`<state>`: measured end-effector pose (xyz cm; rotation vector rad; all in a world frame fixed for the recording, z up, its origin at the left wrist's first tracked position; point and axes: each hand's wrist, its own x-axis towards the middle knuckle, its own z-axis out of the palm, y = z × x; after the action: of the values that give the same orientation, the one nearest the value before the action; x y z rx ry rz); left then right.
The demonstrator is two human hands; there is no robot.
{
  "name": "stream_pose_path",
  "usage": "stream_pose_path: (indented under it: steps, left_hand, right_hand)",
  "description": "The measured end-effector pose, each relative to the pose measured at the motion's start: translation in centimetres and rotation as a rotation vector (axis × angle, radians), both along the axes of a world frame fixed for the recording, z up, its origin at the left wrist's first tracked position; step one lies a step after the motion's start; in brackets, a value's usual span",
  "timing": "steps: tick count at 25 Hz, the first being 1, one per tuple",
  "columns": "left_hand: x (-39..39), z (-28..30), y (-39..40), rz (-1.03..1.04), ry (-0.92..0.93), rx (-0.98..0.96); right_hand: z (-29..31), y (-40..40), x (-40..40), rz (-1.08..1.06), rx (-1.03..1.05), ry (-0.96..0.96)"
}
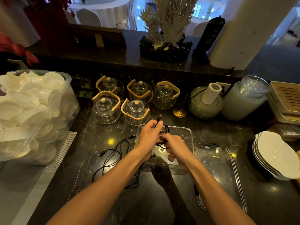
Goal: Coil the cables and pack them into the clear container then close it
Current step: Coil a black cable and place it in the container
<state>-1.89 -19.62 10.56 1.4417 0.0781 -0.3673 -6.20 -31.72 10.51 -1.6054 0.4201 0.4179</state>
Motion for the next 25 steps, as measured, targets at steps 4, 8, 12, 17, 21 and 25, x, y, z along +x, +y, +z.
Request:
stream_pose_path:
  steps: [4, 8, 12, 17, 21, 25]
  left_hand:
    - [0.5, -1.1, 0.3, -0.021, 0.173, -0.063]
    - [0.9, -0.7, 0.4, -0.023, 0.433, -0.226]
    - [0.9, -0.7, 0.6, -0.058, 0.633, -0.351]
    - [1.0, -1.2, 0.8, -0.096, 0.693, -0.454]
    - [0.2, -2.4, 0.6, -0.091, 0.56, -0.4]
    - [0.1, -2.6, 1.0, -0.135, 0.362, -0.189]
  right_hand:
    - [-0.6, 0.2, -0.3, 0.046, -0.255, -0.204]
    - [-1.3, 1.0, -0.8, -0.031, -0.329, -0.319]
    - [-1.3, 1.4, -0.9, -0.149, -0.427, -0.389]
    - [-2.4, 0.9, -1.4, -0.106, -0.788, -0.708]
    - [-2.0, 0.9, -0.6, -0.348, -0.465, -0.619]
    - [-0.6, 0.5, 0.5, -0.497, 0.014, -0.422]
